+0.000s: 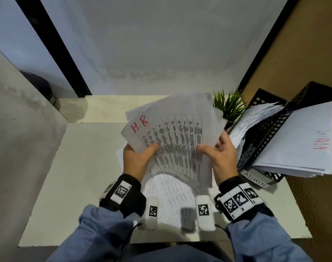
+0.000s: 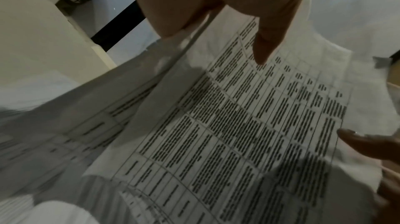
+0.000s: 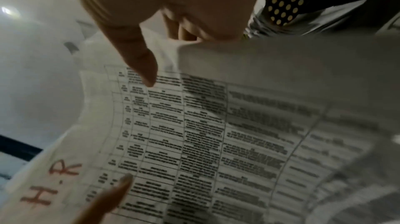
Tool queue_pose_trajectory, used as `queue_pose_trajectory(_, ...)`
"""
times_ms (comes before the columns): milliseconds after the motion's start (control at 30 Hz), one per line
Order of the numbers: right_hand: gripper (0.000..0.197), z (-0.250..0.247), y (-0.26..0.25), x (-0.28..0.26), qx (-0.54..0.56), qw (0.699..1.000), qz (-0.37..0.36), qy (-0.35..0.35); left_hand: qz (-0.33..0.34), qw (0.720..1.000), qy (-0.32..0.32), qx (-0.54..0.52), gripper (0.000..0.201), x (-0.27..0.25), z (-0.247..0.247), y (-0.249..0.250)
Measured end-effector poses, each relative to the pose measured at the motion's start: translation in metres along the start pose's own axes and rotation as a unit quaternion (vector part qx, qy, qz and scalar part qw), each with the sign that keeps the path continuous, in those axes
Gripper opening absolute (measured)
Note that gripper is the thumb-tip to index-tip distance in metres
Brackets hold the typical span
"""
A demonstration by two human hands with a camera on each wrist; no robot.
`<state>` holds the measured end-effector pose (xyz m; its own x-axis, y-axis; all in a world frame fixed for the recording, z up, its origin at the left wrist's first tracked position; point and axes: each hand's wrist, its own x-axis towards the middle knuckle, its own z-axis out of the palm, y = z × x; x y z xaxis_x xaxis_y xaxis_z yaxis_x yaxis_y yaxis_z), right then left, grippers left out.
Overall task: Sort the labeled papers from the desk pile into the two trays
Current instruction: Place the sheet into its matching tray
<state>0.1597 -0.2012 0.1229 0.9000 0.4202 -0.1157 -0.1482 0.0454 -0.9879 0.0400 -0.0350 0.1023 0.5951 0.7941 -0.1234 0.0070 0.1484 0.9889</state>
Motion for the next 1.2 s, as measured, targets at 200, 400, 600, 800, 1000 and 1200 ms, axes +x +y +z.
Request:
queue_pose_trajectory(200,0.024,0.008,0.034,-0.015,-0.080,0.990,0.114,-0.031,-0.093,0.993,-0.040,0.061,0.026,-0.014,-0.001,-0.029)
queue_pose_trajectory(400,0.018,0.018,0.023,-0.013,-0.055,0.996,0.066,-0.007,-0.102,0.994,0.049,-0.013,0.026,-0.013,0.003,-0.025)
queue_pose_trajectory(600,0.015,0.023,0.046,-0.022,-0.108,0.979,0.175,0.002,-0.171,0.981,-0.017,0.086,0.024,-0.023,0.002,-0.042)
queue_pose_trajectory(800,0.016,-0.001,0.005,-0.002,-0.119,0.989,0.075,0.042,-0.026,0.991,0.008,0.134,0.020,-0.009,0.007,0.003)
queue_pose_trajectory(1000,0.066,-0.031,-0.021,0.042,-0.268,0.925,-0.044,0.266,0.128,0.955,-0.102,0.246,0.010,0.025,0.041,0.074)
queue_pose_trajectory(1200,0.050,-0.075,0.009,0.094,-0.116,0.944,0.195,0.239,0.223,0.880,-0.162,0.387,0.026,0.049,0.092,0.127)
